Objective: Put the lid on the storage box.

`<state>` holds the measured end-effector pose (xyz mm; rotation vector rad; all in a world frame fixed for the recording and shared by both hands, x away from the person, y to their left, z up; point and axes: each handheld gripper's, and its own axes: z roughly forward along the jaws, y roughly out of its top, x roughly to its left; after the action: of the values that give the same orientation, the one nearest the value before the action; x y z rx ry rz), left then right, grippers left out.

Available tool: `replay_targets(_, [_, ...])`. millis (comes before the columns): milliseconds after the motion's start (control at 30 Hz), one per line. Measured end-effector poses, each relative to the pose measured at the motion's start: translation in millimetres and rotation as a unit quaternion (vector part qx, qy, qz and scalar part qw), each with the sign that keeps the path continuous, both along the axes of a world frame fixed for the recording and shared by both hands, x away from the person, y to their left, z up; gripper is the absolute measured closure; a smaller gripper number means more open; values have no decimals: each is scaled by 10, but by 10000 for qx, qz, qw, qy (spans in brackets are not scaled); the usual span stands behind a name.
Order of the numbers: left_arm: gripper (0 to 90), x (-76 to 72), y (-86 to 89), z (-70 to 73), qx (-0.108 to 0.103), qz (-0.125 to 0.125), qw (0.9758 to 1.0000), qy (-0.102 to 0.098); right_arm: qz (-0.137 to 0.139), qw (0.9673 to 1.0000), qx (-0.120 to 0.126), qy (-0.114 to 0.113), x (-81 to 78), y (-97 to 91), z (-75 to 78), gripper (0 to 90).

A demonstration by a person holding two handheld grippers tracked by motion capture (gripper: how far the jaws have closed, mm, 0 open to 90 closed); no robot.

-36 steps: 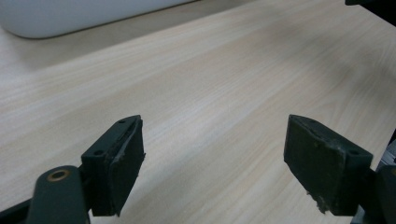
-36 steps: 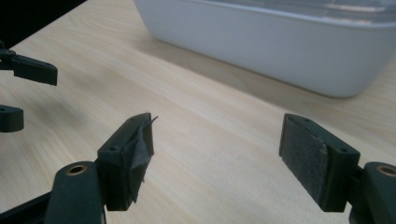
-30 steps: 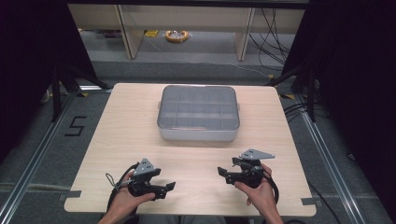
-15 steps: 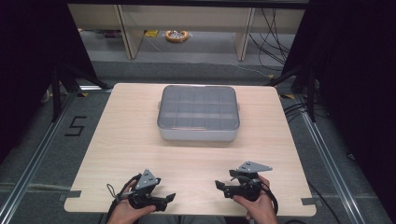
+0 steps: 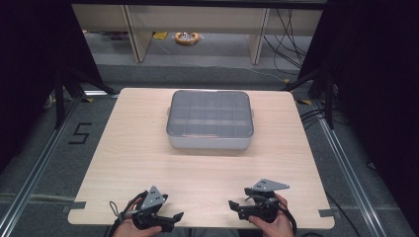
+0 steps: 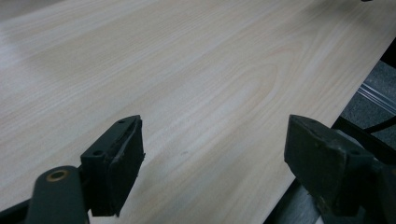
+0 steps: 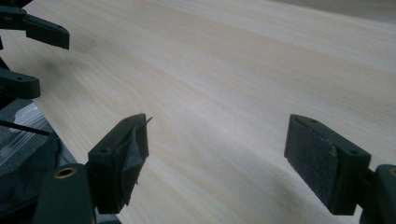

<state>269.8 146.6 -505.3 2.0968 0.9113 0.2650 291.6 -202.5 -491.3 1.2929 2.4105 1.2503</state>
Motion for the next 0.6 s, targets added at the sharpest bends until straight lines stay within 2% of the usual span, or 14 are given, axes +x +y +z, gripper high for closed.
replay_targets(33, [194,-14,2,-1,-63,24,10000,43,25,10000,-16,72,-26,-3,-10,224])
replay_targets(67, [194,-15,15,5,4,-8,10000,-21,29,10000,26,26,-35,-2,-22,222])
replay_targets(167, [194,-44,41,-2,46,-18,10000,6,17,9999,-84,118,-88,-8,-27,203])
replay_targets(233, [194,-55,51,-3,128,19,9999,-17,-3,9996,-11,296,-137,8,-34,202])
replay_targets(267, [194,-66,57,-5,185,54,9998,-14,71,9999,-88,96,-133,-11,-42,200])
replay_targets(333, [194,-87,84,10,198,14,9998,-45,72,9998,-185,86,-165,-16,-34,190])
replay_targets(367, [194,-100,109,16,134,-5,9999,-49,22,9996,-133,237,-193,-2,-35,187])
replay_targets(400, [194,-100,109,16,134,-5,9999,-49,22,9996,-133,237,-193,-2,-35,187])
replay_targets(433, [194,-115,121,9,63,97,9999,61,42,9995,-273,130,-205,-25,-38,183])
replay_targets(467, [195,-115,121,9,63,97,9999,61,69,9996,-229,132,-208,-23,-56,182])
replay_targets(500, [195,-111,154,11,168,48,9998,19,105,9995,-282,128,-216,-34,-58,177])
replay_targets(533, [195,-122,147,1,28,121,9999,59,59,9992,-343,172,-230,-33,-52,165])
replay_targets(567, [196,-116,177,9,190,66,9998,39,-7,9991,-347,244,-248,-26,-52,162])
replay_targets(600, [196,-124,186,3,154,80,9998,59,13,9991,-401,168,-255,-30,-56,164])
